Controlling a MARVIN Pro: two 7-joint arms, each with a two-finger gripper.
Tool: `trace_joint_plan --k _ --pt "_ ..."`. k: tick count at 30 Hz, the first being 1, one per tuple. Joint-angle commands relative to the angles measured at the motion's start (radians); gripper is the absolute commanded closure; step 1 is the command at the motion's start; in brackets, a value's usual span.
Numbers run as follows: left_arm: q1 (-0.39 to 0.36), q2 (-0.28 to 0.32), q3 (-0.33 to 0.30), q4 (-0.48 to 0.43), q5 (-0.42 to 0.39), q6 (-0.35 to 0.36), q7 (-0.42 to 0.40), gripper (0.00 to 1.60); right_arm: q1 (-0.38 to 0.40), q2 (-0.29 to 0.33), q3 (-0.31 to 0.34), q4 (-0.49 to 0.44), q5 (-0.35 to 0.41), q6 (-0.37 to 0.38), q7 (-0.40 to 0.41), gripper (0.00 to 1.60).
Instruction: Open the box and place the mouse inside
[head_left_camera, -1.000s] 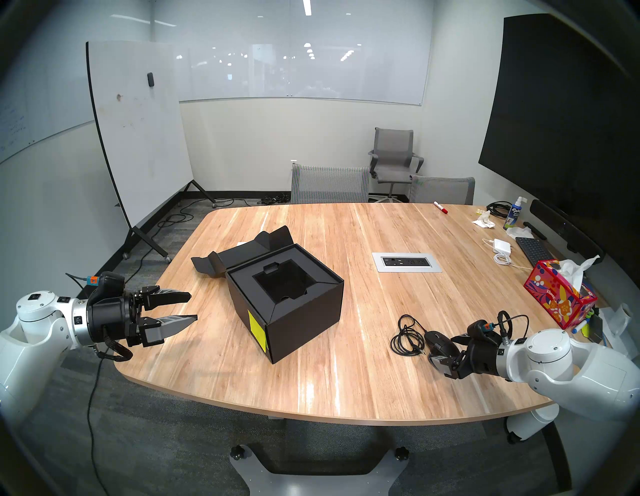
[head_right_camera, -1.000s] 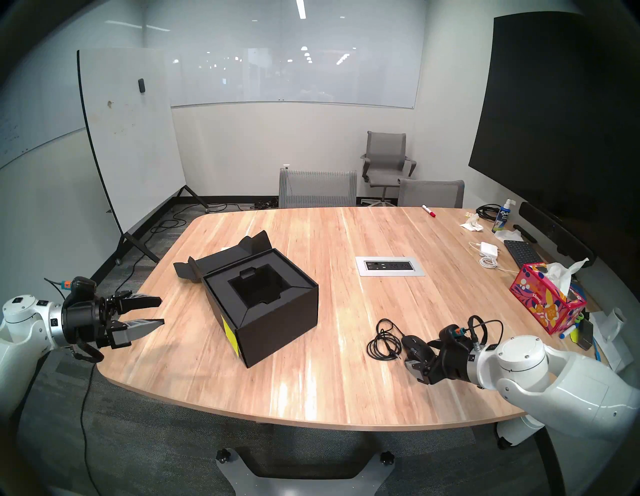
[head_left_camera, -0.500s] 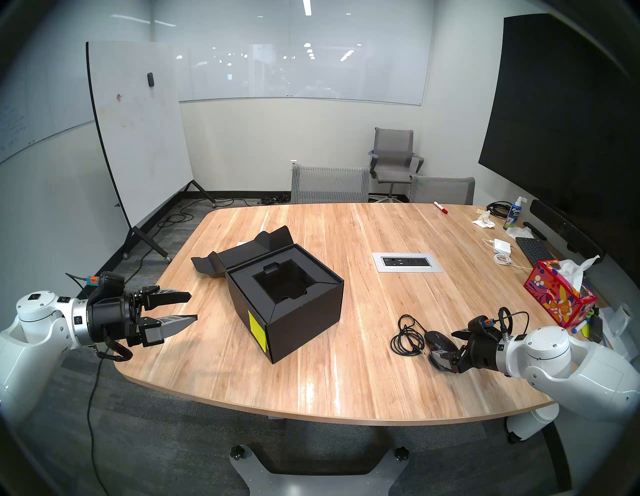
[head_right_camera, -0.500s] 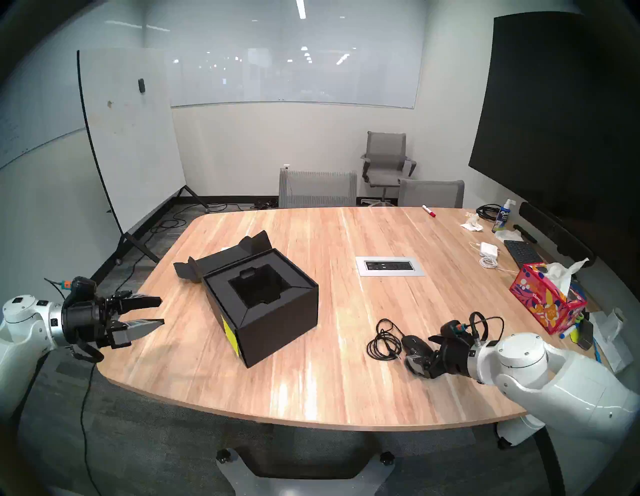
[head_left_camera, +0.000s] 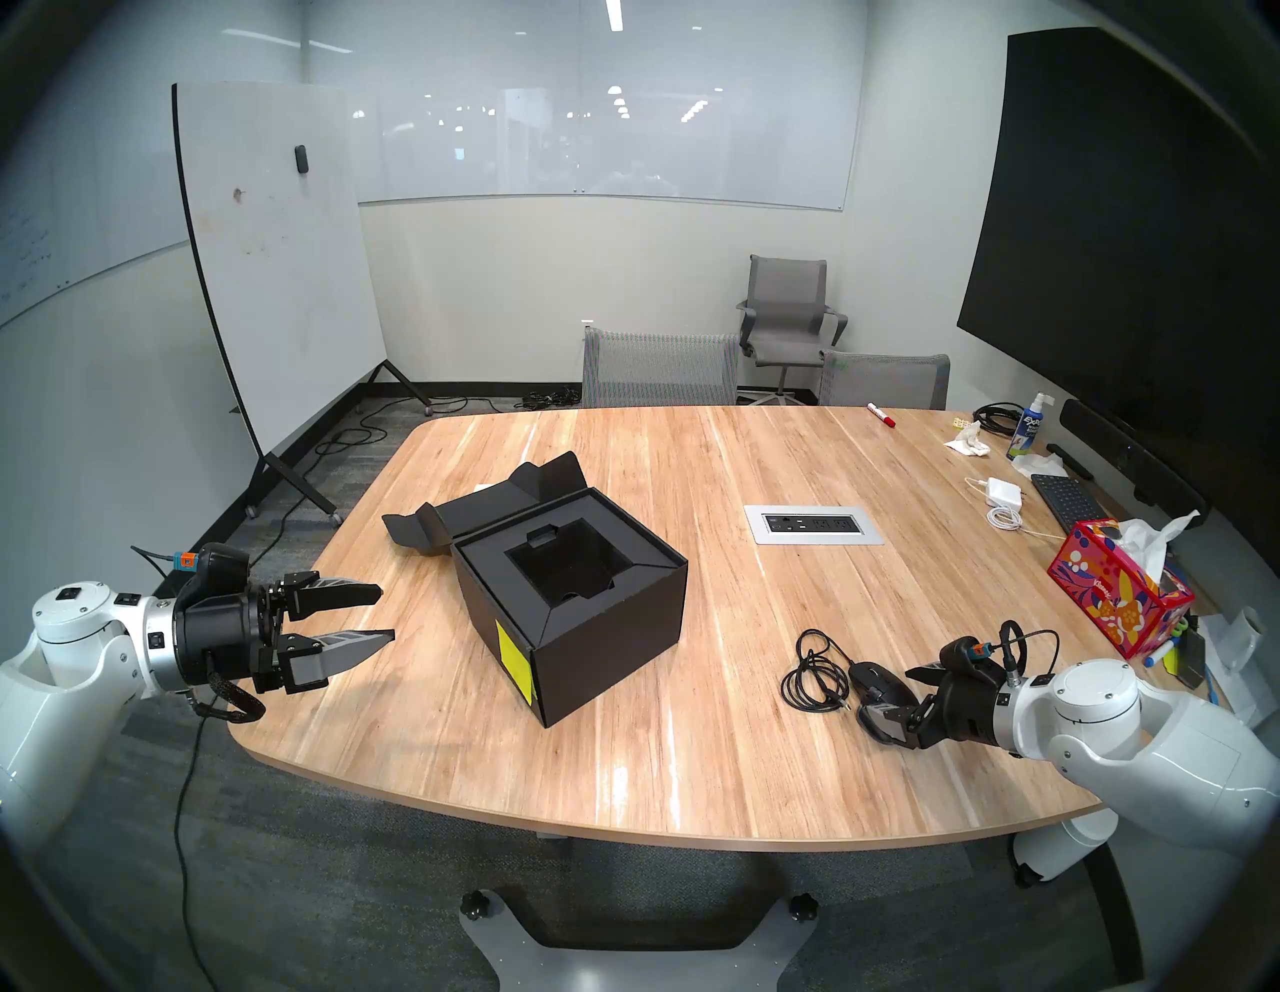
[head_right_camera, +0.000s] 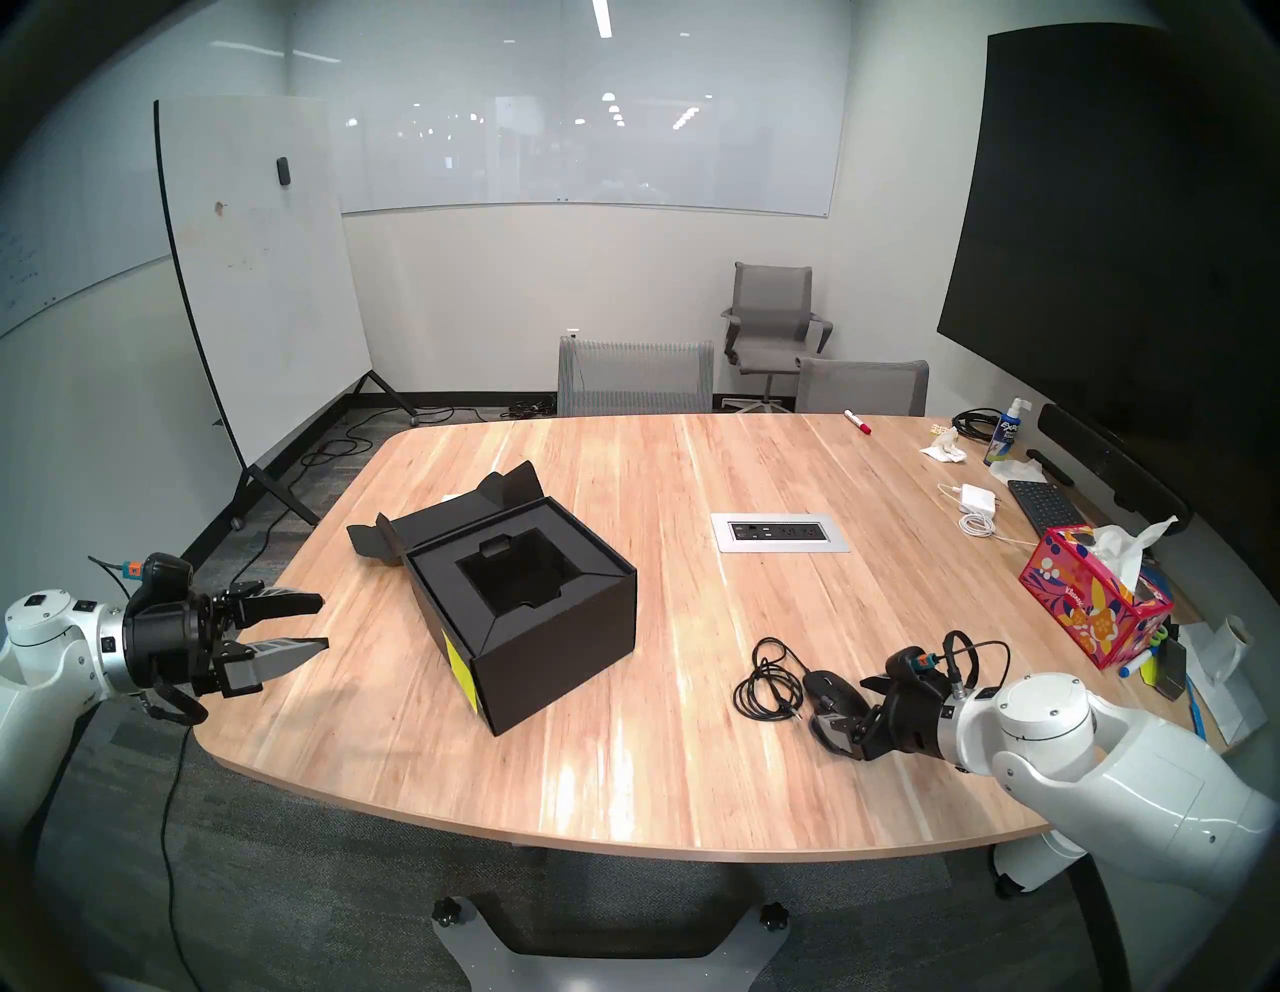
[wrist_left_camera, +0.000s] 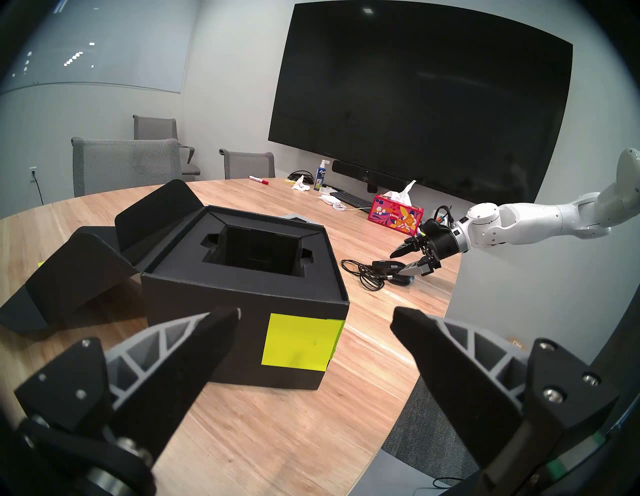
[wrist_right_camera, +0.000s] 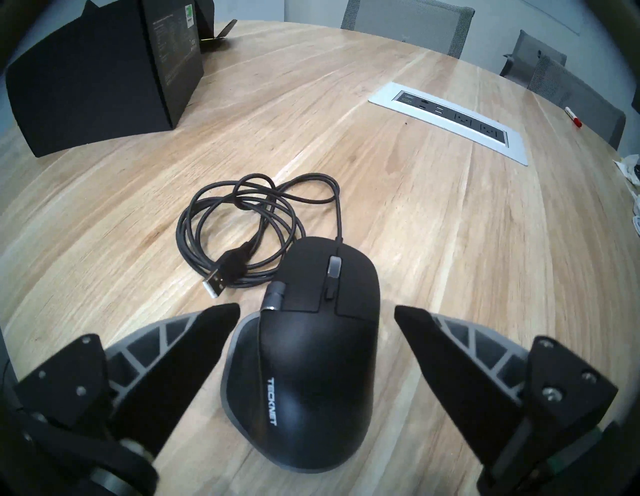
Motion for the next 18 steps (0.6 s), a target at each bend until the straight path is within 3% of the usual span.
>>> trace_joint_plan --k 1,12,13,17,18 --pt "0.000 -0.002 -0.010 -0.005 -0.003 0.002 0.003 0.00 0.033 -0.023 -0.012 0.007 -0.019 -0.011 0.008 0.00" --pt "0.000 -0.002 -0.010 -0.005 -0.003 0.002 0.003 0.00 0.048 -0.055 -0.030 0.027 -0.040 -0.014 0.022 0.04" --pt "0.000 -0.002 -0.010 -0.005 -0.003 0.002 0.003 0.00 0.048 -0.057 -0.030 0.027 -0.042 -0.013 0.022 0.63" --pt "0.000 -0.002 -0.010 -0.005 -0.003 0.002 0.003 0.00 0.045 -0.064 -0.030 0.029 -0.049 -0.016 0.018 1.60" --pt "0.000 -0.002 -0.010 -0.005 -0.003 0.002 0.003 0.00 0.045 -0.064 -0.030 0.029 -0.049 -0.016 0.018 1.60"
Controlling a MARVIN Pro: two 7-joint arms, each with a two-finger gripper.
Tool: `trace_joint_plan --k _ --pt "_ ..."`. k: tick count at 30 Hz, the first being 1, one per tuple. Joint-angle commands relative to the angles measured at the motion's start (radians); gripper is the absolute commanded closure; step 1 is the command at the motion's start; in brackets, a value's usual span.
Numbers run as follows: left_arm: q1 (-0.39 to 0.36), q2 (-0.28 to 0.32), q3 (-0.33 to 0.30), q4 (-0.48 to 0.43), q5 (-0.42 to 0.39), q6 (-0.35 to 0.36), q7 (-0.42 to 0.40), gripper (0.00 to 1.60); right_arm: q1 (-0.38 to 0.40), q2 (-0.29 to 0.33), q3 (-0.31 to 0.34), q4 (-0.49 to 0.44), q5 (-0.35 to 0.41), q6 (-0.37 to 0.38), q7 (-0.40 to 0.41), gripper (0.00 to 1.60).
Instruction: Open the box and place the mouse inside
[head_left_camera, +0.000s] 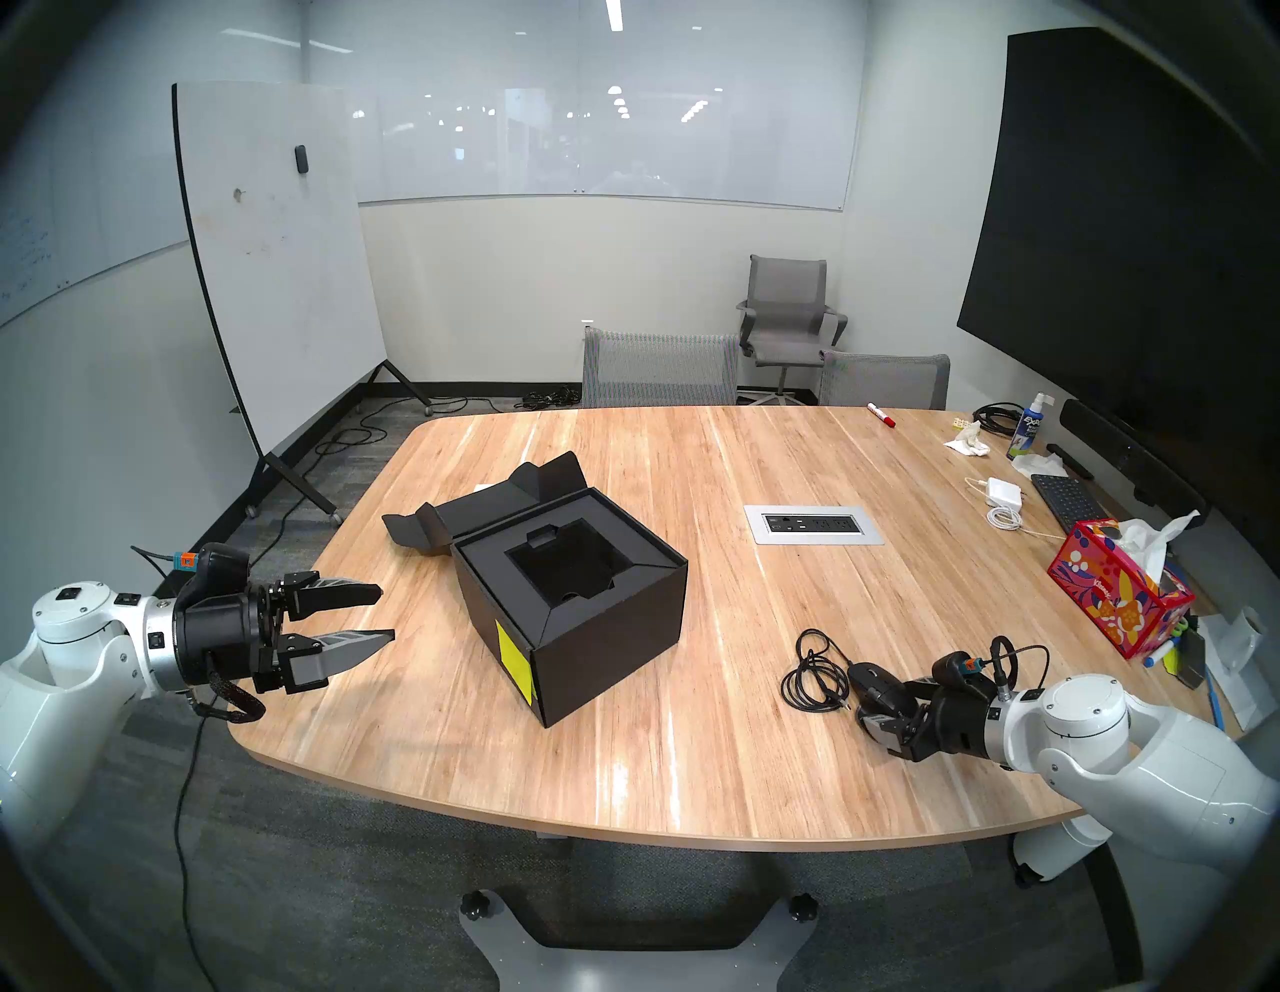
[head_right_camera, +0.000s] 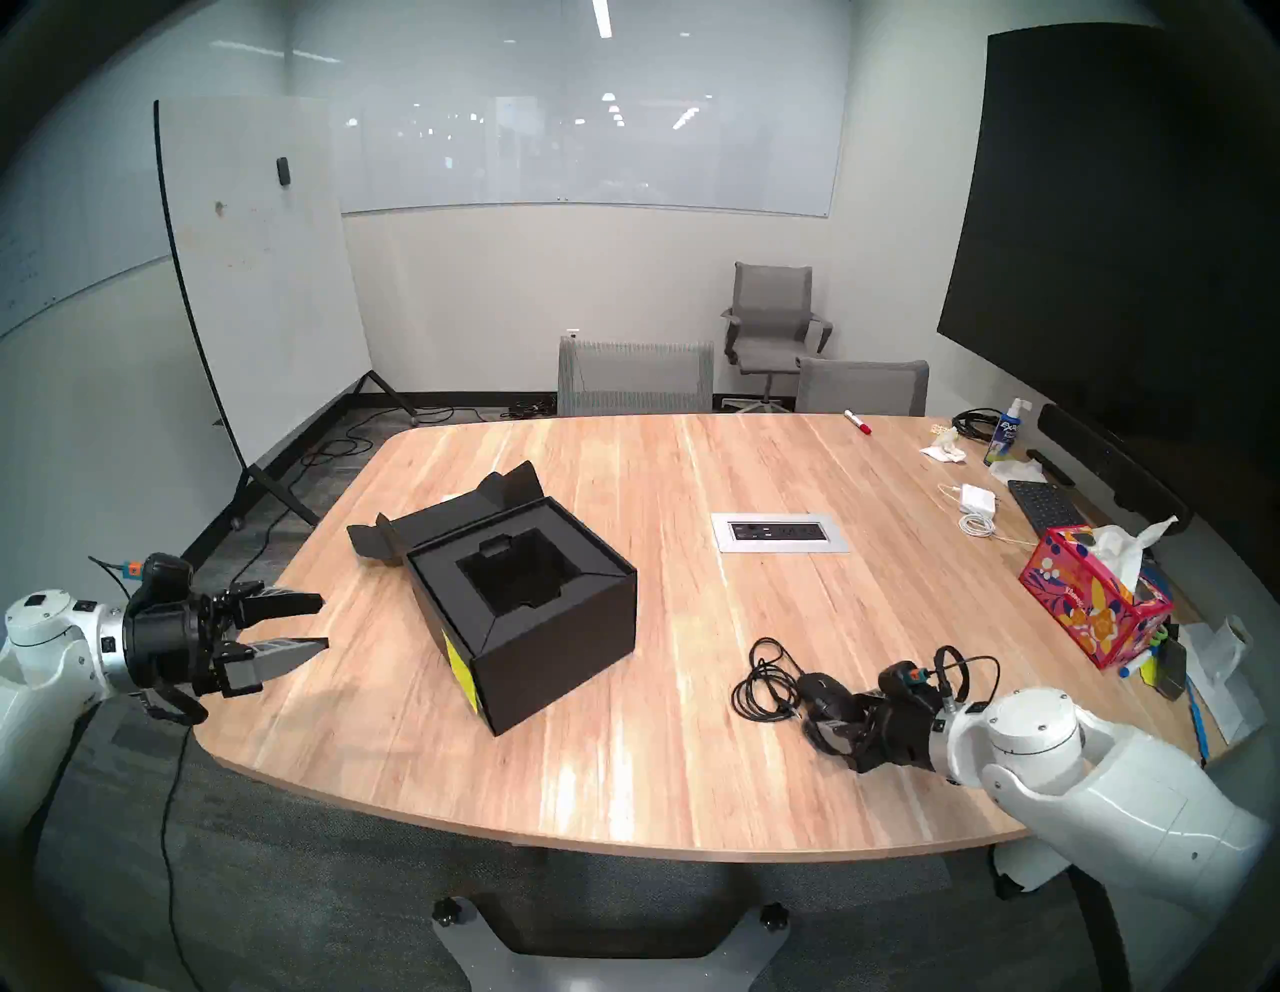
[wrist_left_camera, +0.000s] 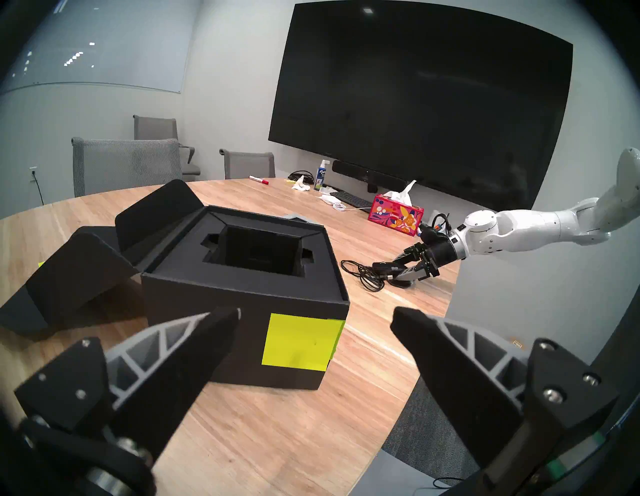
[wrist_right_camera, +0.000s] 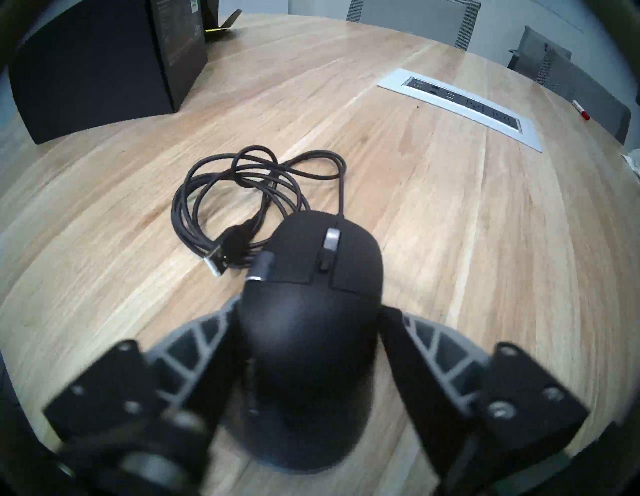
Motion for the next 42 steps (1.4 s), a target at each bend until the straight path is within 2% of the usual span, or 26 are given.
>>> trace_joint_plan --k 1,8,25,42 --pt "0.000 -0.002 -0.010 -0.005 -0.003 0.002 0.002 0.00 0.008 -0.011 0.009 -0.010 -0.003 -0.012 -0.011 1.60" --pt "0.000 -0.002 -0.010 -0.005 -0.003 0.002 0.002 0.00 -0.039 0.011 0.046 -0.035 0.005 -0.037 -0.031 1.60" --pt "-0.002 -0.001 -0.007 -0.003 -0.003 0.001 0.001 0.00 -0.092 0.095 0.223 -0.189 0.079 -0.032 -0.063 1.60" --pt "-0.002 -0.001 -0.008 -0.003 -0.003 0.001 0.001 0.00 -0.132 0.134 0.436 -0.328 0.148 0.075 -0.101 1.60"
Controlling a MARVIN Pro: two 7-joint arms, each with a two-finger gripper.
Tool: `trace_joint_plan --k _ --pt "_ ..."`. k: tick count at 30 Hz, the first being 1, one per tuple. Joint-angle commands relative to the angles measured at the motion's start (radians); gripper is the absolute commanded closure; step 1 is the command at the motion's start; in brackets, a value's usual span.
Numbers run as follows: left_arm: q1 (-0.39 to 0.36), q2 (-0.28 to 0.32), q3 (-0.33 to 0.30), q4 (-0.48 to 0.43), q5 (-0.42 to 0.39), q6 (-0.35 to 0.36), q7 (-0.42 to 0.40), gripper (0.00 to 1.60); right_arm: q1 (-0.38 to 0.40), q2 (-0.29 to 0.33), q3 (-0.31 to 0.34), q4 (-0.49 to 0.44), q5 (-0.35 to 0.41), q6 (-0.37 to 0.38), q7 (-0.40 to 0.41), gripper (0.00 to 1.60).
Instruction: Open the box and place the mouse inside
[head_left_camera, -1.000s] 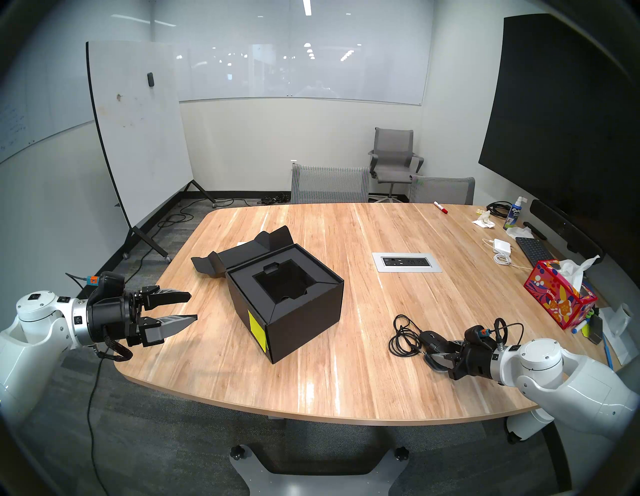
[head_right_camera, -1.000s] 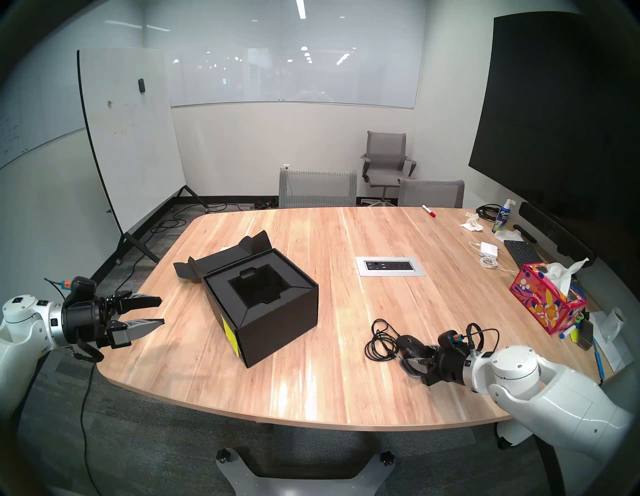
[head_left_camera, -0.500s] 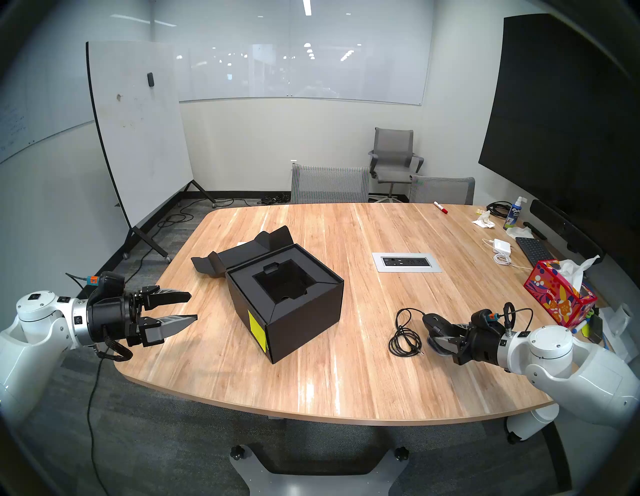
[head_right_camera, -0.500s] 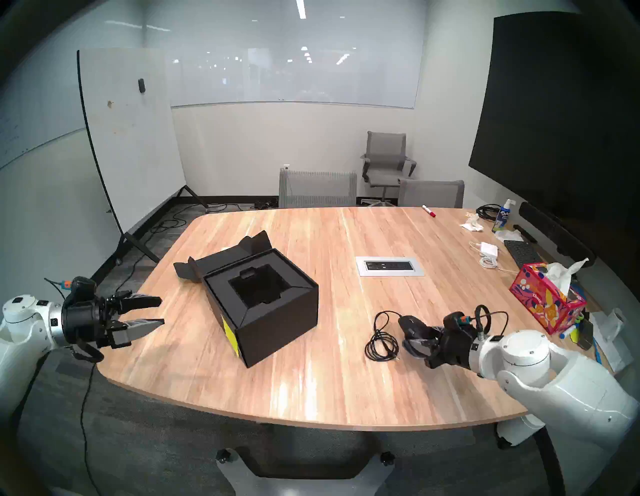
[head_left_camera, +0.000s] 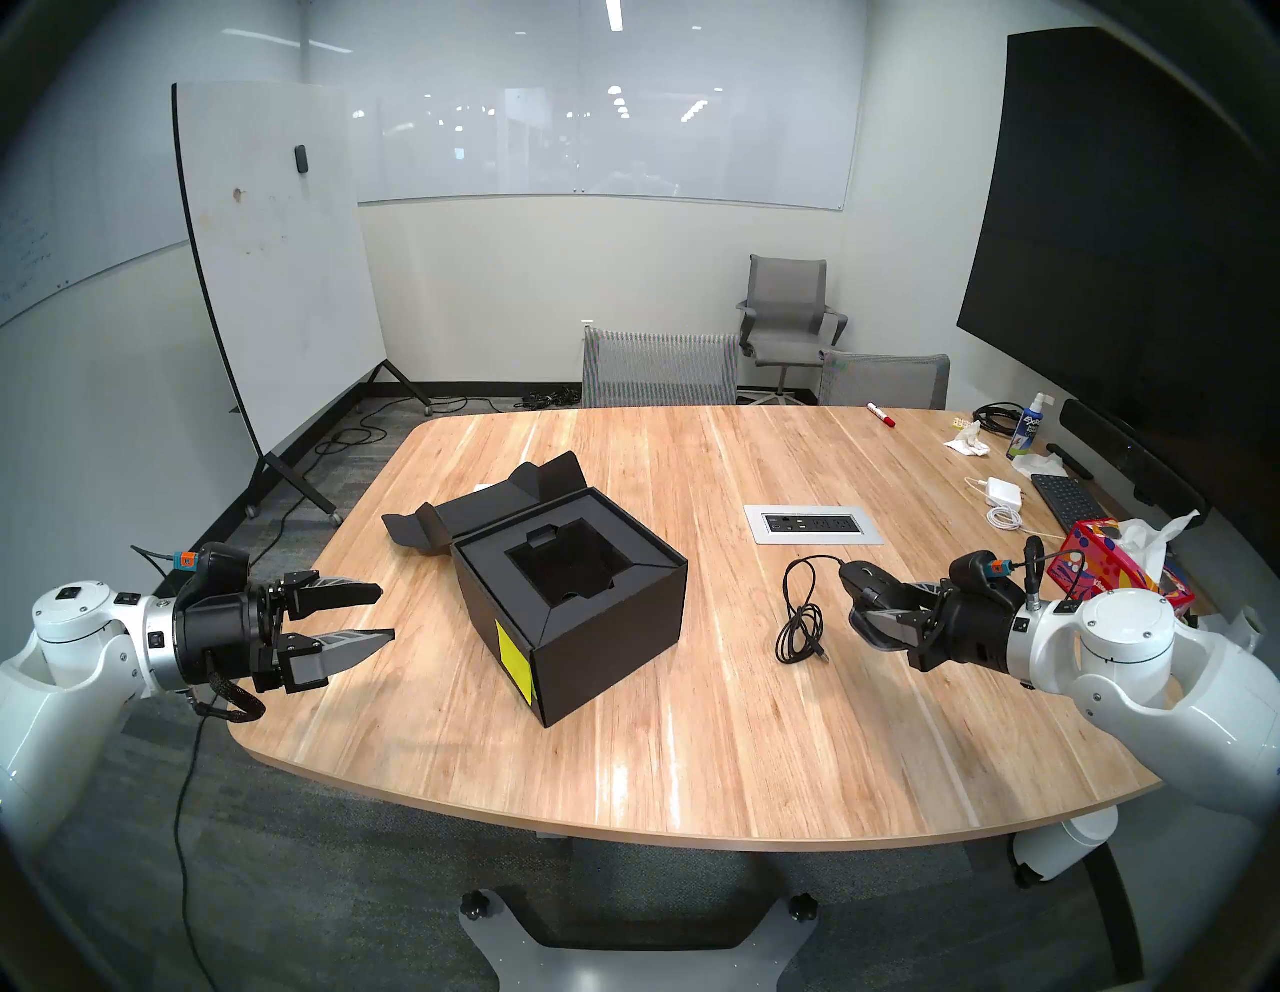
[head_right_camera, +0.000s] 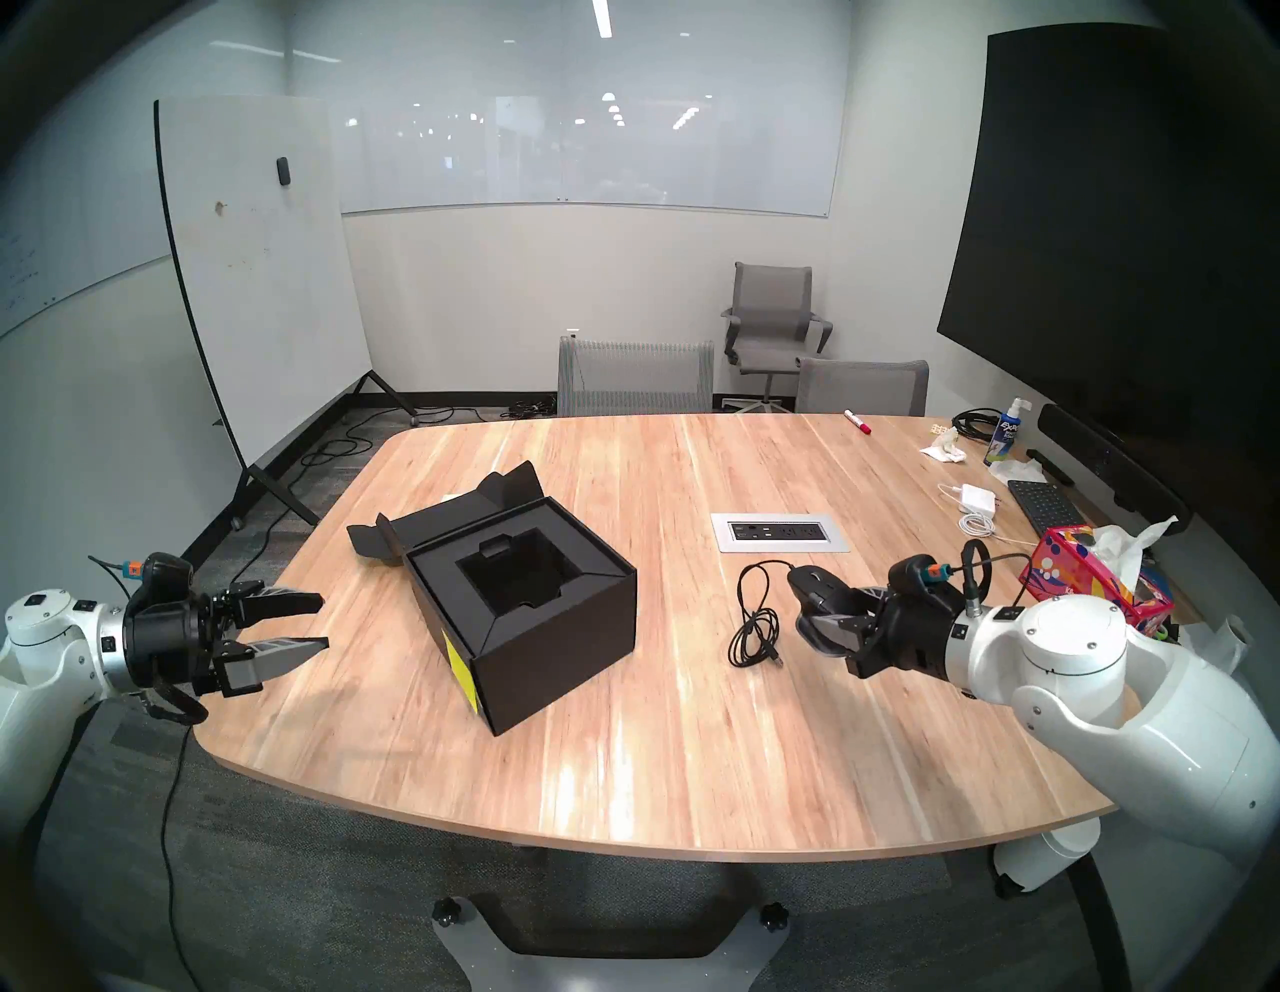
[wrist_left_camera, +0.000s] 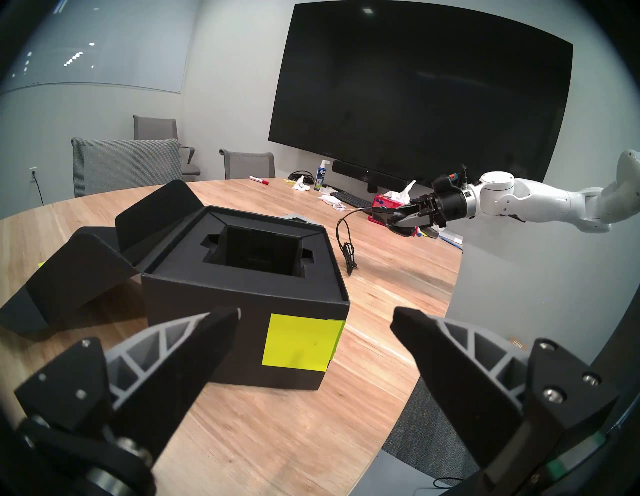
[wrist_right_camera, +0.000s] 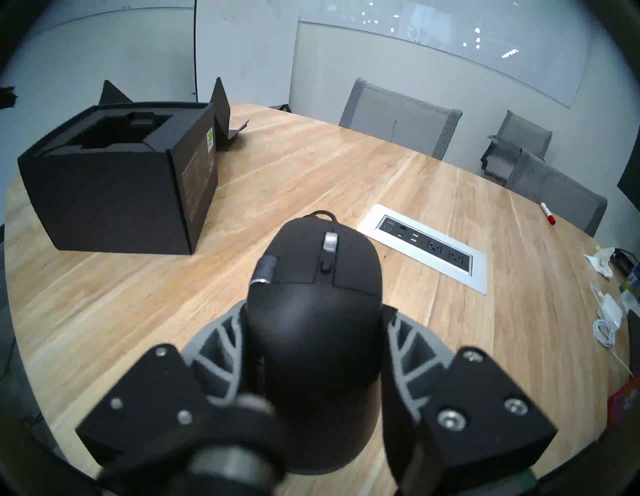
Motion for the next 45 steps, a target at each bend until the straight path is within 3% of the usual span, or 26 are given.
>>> trace_joint_plan --k 1,24,38,45 --pt "-0.001 -0.002 -0.009 -0.003 -0.003 0.001 0.001 0.00 0.005 0.021 0.101 -0.061 0.026 0.038 -0.011 1.60" --pt "-0.001 -0.002 -0.009 -0.003 -0.003 0.001 0.001 0.00 0.024 0.013 0.340 -0.226 0.077 0.241 0.020 1.60" --pt "-0.001 -0.002 -0.008 -0.003 -0.003 0.001 0.001 0.00 0.117 0.080 0.376 -0.331 0.159 0.319 0.003 1.60" --pt "-0.001 -0.002 -0.008 -0.003 -0.003 0.001 0.001 0.00 0.166 0.124 0.370 -0.404 0.242 0.338 -0.046 1.60"
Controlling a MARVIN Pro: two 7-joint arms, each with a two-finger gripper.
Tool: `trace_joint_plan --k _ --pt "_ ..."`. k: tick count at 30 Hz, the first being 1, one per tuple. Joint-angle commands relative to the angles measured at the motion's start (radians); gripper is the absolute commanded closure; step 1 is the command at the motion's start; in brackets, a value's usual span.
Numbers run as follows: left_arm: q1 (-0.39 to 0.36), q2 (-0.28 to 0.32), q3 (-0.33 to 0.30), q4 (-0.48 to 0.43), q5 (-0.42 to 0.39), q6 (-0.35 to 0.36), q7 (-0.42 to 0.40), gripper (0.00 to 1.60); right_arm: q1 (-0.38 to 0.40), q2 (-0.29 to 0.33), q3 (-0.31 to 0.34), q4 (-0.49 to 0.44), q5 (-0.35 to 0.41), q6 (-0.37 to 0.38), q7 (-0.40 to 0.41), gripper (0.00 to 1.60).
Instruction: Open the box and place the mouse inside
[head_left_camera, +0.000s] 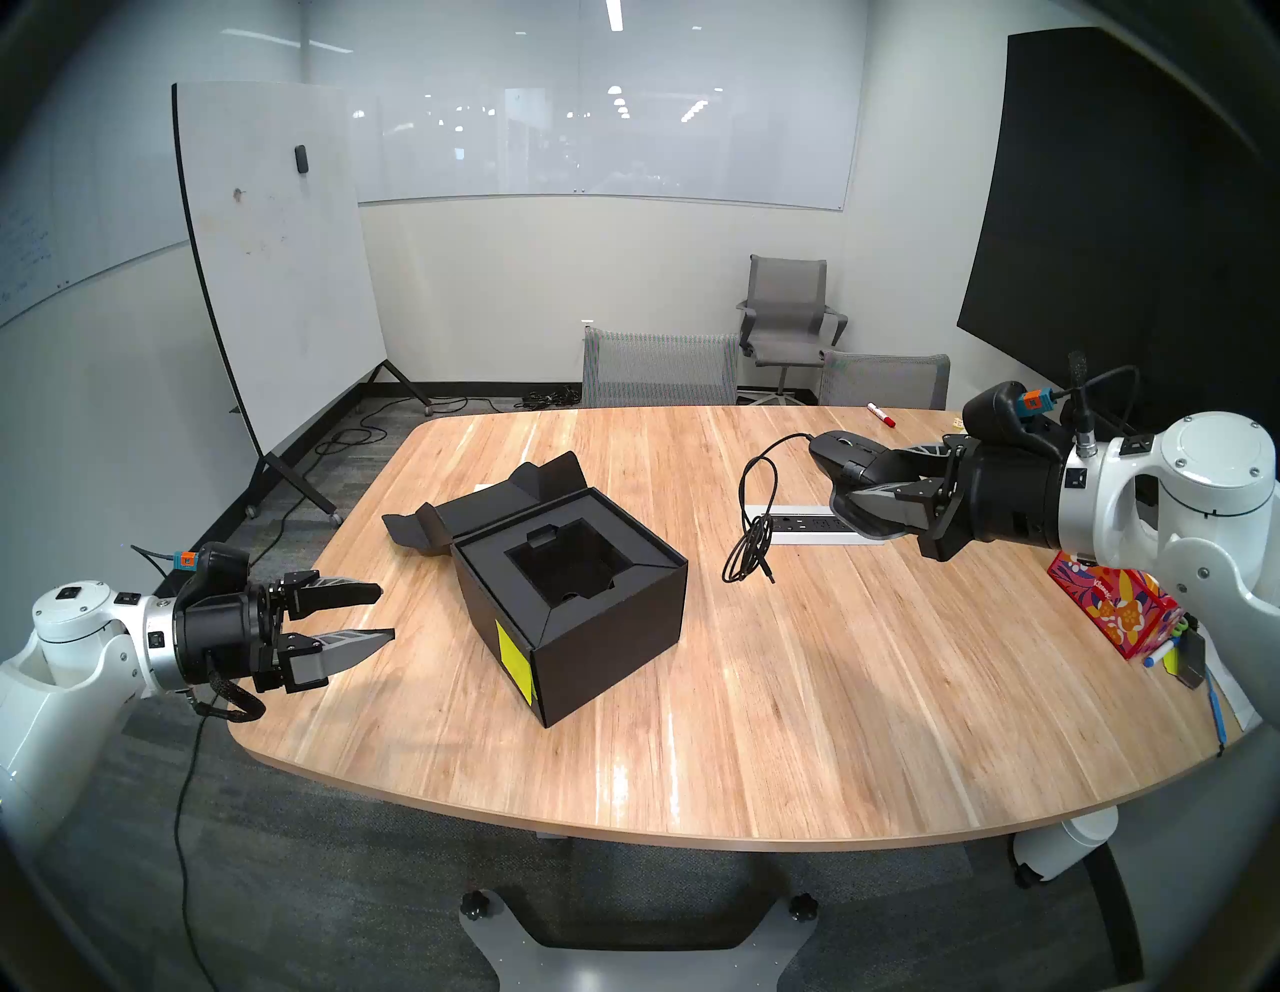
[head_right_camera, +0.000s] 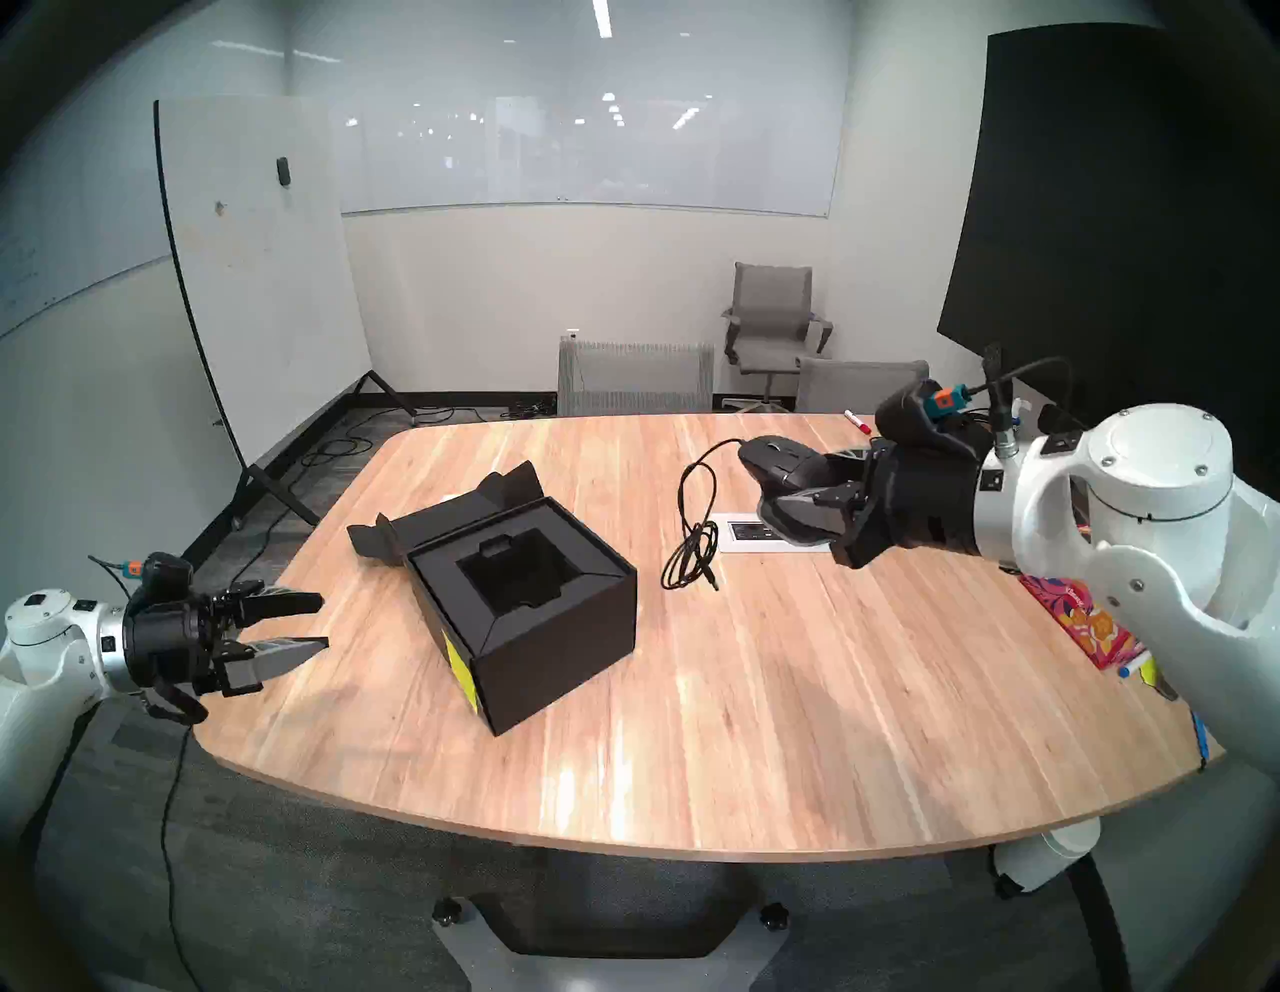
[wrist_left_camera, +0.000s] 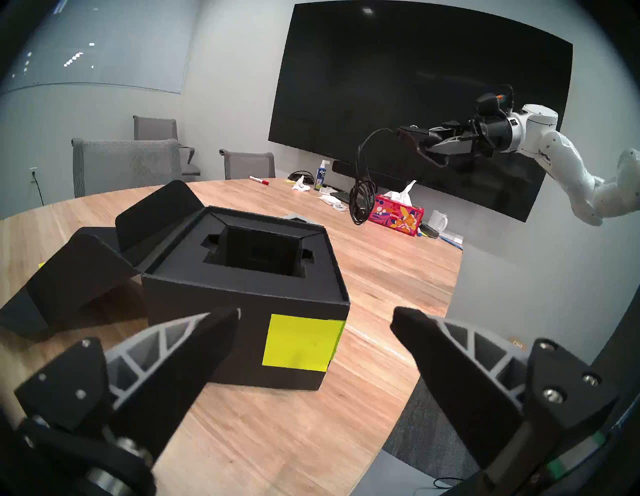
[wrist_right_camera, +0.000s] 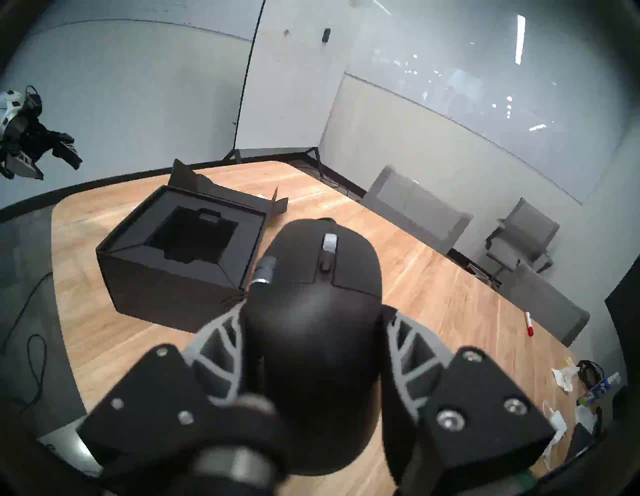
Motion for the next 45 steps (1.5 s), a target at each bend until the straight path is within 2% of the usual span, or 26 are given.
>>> trace_joint_plan --k 1,7,14,32,45 --pt "0.000 -0.002 -0.009 -0.004 -0.003 0.001 0.001 0.00 0.080 0.057 0.011 -0.056 0.073 -0.005 -0.048 1.60" --pt "0.000 -0.002 -0.009 -0.004 -0.003 0.001 0.001 0.00 0.124 0.082 -0.025 -0.056 0.127 -0.022 -0.091 1.60" --pt "-0.001 -0.002 -0.008 -0.003 -0.003 0.001 0.001 0.00 0.168 0.097 -0.081 -0.056 0.147 -0.068 -0.104 1.60" --pt "-0.004 0.000 -0.004 -0.001 -0.002 0.000 0.000 0.00 0.248 0.116 -0.195 -0.056 0.164 -0.159 -0.080 1.60" --pt "-0.006 0.000 -0.001 0.000 -0.001 -0.001 -0.001 0.00 0.265 0.122 -0.266 -0.056 0.160 -0.200 -0.053 1.60"
